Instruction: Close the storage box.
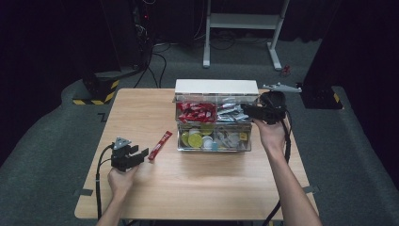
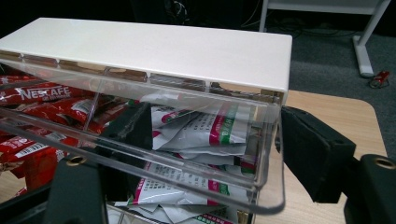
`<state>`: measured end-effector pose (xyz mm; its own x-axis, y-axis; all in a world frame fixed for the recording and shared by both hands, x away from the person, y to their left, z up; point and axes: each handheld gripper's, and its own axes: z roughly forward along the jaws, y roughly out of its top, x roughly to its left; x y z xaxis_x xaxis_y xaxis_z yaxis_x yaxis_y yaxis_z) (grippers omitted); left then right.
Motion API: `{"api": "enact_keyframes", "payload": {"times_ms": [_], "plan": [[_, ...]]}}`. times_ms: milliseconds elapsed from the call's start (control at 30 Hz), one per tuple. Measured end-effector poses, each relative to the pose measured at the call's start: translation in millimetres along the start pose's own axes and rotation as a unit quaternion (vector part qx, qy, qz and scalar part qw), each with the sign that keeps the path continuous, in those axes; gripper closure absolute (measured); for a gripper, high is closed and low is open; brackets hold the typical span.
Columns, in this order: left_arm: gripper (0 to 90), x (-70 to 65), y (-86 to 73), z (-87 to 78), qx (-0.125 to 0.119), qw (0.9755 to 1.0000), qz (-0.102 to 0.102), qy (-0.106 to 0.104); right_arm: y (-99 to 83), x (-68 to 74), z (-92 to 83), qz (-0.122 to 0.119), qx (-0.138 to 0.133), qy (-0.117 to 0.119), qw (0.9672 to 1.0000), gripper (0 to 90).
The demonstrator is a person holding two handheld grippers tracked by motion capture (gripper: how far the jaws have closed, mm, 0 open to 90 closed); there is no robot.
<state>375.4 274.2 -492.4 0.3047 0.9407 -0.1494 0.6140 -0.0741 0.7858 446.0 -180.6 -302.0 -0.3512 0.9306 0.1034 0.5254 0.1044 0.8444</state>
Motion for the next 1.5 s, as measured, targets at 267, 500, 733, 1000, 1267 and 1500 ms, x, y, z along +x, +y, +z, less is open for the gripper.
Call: {"api": "enact_keyframes", "payload": {"times_ms": [267,500,733,1000,1267,1500], "plan": [[47.0,17.6,-16.7,-0.8,0.019,0.9996,-0.002,0.022,-1.2,0.2,-2.3,-0.009,0.005,-0.007,0.9999,31.3],[43.5,25.0,-29.1,-1.9,0.028,0.9979,-0.001,0.058,-3.8,0.0,-2.3,-0.01,0.006,-0.007,0.9999,32.4],[39.9,27.4,-38.0,-0.4,0.029,0.9957,-0.001,0.088,-7.7,0.6,-1.6,-0.011,0.008,-0.009,0.9999,32.5],[36.3,24.9,-39.7,1.4,0.027,0.9941,0.013,0.105,-11.8,-3.5,-0.6,-0.007,0.012,-0.006,0.9999,29.4],[31.3,24.7,-39.7,1.8,0.03,0.9934,0.007,0.11,-15.5,-6.6,-0.6,0.001,0.013,-0.003,0.9999,28.8],[29.4,24.7,-39.4,2.1,0.032,0.9937,0.008,0.108,-15.2,-7.2,-8.6,-0.002,0.002,0.008,1.0,24.2]]}}
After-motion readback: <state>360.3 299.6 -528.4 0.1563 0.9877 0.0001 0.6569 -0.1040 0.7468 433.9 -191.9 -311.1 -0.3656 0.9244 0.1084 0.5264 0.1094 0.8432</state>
